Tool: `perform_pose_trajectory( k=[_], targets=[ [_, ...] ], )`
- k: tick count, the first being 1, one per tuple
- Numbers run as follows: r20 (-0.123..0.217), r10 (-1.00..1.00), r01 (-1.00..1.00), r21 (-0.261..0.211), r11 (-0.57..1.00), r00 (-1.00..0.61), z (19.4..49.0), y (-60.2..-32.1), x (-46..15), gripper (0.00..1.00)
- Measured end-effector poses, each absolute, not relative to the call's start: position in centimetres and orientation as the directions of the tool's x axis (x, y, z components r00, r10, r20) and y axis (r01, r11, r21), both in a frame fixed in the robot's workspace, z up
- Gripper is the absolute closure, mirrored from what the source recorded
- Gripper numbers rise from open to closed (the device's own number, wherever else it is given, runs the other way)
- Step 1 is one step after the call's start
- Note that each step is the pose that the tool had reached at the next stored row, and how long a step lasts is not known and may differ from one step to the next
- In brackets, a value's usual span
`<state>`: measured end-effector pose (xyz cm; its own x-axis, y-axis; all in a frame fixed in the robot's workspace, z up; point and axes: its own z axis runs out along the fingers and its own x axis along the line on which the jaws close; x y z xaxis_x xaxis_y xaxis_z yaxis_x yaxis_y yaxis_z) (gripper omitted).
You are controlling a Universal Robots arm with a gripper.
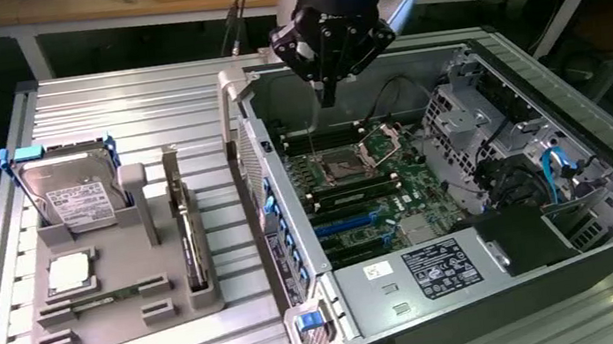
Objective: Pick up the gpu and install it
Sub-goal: 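Reach for the gpu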
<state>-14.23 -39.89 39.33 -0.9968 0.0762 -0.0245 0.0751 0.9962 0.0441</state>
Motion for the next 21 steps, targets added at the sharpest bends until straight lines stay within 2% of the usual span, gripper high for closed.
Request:
perform_pose_trajectory(
  k=[15, 21],
  targets=[
    [-0.024, 0.029, 0.028, 0.044, 0.999, -0.999, 39.3, -39.9, -17.6, 0.89],
    [-0.024, 0.027, 0.026, 0.044, 0.999, -0.999, 39.3, -39.9, -20.7, 0.89]
  ],
)
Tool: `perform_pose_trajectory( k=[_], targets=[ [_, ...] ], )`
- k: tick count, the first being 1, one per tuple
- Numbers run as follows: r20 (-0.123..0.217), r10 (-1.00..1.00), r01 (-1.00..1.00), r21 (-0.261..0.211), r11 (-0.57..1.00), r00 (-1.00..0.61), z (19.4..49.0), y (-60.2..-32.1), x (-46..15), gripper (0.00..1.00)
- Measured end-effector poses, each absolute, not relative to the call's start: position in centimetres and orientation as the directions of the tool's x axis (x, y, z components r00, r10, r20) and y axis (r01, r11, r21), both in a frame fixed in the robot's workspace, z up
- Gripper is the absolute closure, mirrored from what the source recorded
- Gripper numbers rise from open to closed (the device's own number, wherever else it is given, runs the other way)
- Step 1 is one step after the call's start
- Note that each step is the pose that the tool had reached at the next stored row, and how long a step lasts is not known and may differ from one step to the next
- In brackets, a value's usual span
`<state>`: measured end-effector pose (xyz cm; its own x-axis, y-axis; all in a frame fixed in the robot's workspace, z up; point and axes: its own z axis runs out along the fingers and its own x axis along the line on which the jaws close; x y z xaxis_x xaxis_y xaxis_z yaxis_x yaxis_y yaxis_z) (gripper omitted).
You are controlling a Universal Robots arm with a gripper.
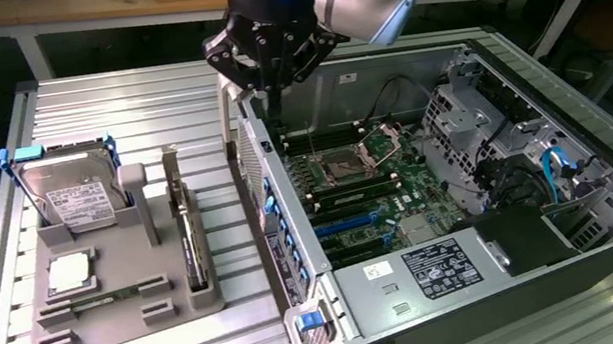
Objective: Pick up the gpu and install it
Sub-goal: 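Reach for the gpu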
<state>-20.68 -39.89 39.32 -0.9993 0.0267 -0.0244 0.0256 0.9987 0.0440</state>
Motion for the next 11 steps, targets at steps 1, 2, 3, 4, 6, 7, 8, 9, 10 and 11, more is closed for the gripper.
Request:
perform_pose_trajectory(
  k=[1, 2, 3, 4, 6, 7, 8, 9, 10, 11],
  targets=[
    [-0.024, 0.027, 0.026, 0.044, 0.999, -0.999, 39.3, -39.9, -21.1, 0.89],
    [-0.024, 0.027, 0.026, 0.044, 0.999, -0.999, 39.3, -39.9, -21.6, 0.89],
    [-0.025, 0.027, 0.026, 0.044, 0.999, -0.999, 39.3, -39.9, -22.1, 0.89],
    [-0.025, 0.027, 0.026, 0.044, 0.999, -0.999, 39.3, -39.9, -22.5, 0.89],
    [-0.024, 0.027, 0.026, 0.044, 0.999, -0.999, 39.3, -39.9, -23.5, 0.89],
    [-0.024, 0.027, 0.026, 0.044, 0.999, -0.999, 39.3, -39.9, -23.9, 0.89],
    [-0.024, 0.027, 0.026, 0.044, 0.999, -0.999, 39.3, -39.9, -24.3, 0.89],
    [-0.025, 0.027, 0.026, 0.044, 0.999, -0.999, 39.3, -39.9, -24.8, 0.89],
    [-0.025, 0.027, 0.026, 0.044, 0.999, -0.999, 39.3, -39.9, -25.3, 0.89],
    [-0.024, 0.027, 0.026, 0.044, 0.999, -0.999, 39.3, -39.9, -25.7, 0.89]
  ],
)
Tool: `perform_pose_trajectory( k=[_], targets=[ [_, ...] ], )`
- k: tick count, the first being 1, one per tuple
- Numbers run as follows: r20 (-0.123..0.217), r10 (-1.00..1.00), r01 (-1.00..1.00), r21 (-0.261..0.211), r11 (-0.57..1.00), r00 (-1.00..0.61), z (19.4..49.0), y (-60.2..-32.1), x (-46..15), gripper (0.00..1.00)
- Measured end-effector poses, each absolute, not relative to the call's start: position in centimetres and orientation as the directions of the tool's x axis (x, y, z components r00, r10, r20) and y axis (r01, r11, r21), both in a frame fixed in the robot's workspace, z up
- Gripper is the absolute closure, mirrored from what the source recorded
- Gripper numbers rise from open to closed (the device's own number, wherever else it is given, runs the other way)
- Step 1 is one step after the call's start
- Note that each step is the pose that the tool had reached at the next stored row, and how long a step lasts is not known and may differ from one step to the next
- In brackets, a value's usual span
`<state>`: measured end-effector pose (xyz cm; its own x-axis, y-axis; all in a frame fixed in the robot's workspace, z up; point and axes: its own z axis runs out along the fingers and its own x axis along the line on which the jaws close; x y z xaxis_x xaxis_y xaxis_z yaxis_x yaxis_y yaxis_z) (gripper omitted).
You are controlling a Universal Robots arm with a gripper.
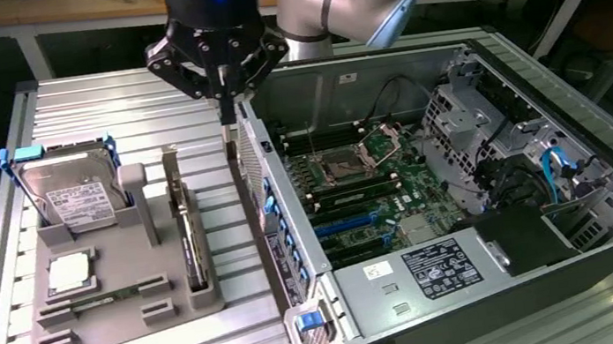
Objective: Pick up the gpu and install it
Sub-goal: 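Reach for the gpu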
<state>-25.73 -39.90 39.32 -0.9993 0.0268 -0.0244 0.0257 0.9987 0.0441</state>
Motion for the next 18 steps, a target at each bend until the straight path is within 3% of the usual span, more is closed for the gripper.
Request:
perform_pose_trajectory(
  k=[18],
  targets=[
    [-0.025, 0.027, 0.026, 0.044, 0.999, -0.999, 39.3, -39.9, -33.7, 0.89]
  ],
)
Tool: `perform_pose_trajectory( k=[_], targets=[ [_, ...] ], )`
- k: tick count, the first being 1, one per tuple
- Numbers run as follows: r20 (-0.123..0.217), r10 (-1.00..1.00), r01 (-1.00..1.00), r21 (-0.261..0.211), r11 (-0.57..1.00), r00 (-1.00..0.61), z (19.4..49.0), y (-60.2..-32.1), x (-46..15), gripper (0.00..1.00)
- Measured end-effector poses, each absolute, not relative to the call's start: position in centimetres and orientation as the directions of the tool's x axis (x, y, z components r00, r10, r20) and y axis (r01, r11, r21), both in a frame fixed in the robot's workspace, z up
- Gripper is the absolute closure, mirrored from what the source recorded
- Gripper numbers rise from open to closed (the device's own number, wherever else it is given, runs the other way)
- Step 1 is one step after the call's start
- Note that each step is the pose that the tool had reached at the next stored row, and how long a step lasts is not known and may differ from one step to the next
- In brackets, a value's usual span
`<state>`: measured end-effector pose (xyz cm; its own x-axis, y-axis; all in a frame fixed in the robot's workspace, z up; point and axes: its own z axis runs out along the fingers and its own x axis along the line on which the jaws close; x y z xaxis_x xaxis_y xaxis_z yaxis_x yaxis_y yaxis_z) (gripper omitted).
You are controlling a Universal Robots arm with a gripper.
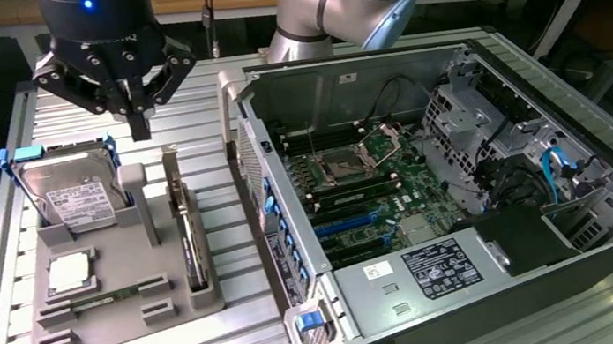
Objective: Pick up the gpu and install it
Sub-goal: 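Reach for the gpu, then pick up the gpu and move the gpu toward the slot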
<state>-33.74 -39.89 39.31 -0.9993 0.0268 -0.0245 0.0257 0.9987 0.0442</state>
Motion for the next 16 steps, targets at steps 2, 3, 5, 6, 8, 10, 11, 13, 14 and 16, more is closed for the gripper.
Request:
perform_pose_trajectory(
  k=[2, 3, 5, 6, 8, 10, 11, 13, 14, 16],
  targets=[
    [-0.025, 0.027, 0.026, 0.044, 0.999, -0.999, 39.31, -39.89, -33.74, 0.89],
    [-0.025, 0.027, 0.026, 0.044, 0.999, -0.999, 39.31, -39.89, -33.74, 0.89],
    [-0.024, 0.027, 0.026, 0.044, 0.999, -0.999, 39.32, -39.89, -33.75, 0.89],
    [-0.025, 0.027, 0.026, 0.044, 0.999, -0.999, 39.32, -39.89, -33.74, 0.89],
    [-0.025, 0.027, 0.026, 0.044, 0.999, -0.999, 39.32, -39.89, -33.74, 0.89],
    [-0.025, 0.027, 0.026, 0.044, 0.999, -0.999, 39.32, -39.89, -33.74, 0.89],
    [-0.025, 0.027, 0.026, 0.044, 0.999, -0.999, 39.32, -39.89, -33.75, 0.89],
    [-0.025, 0.027, 0.026, 0.044, 0.999, -0.999, 39.32, -39.89, -33.75, 0.89],
    [-0.025, 0.027, 0.026, 0.044, 0.999, -0.999, 39.32, -39.89, -33.74, 0.89],
    [-0.025, 0.027, 0.026, 0.044, 0.999, -0.999, 39.32, -39.89, -33.74, 0.83]
  ],
)
